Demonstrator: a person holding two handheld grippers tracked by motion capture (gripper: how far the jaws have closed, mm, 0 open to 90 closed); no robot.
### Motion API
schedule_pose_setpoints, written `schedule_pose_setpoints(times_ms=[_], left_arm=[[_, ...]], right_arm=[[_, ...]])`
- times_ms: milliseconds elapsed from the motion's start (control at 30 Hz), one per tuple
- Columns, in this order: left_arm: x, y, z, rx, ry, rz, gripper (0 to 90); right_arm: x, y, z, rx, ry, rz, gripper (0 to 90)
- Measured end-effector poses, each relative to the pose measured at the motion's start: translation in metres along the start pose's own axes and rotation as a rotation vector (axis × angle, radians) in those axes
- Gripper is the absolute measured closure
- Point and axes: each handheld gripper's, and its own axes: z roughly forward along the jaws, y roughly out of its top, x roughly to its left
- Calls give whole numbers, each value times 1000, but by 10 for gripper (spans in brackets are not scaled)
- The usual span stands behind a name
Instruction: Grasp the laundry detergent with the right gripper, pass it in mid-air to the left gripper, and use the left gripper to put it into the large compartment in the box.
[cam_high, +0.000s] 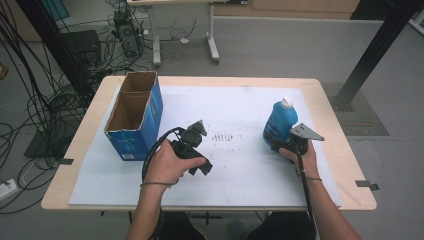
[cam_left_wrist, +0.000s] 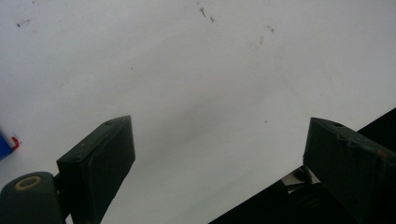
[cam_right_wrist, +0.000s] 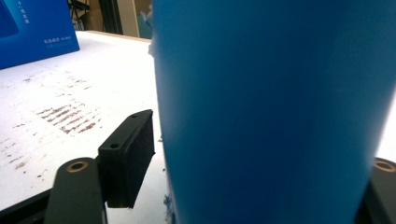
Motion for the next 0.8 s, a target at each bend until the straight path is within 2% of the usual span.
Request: schedule_pose_setpoints(times_ms=[800], left_arm=[[0, -2, 3, 1, -5, -9, 94]], right_arm=[[-1, 2, -2, -4, -22, 6, 383]])
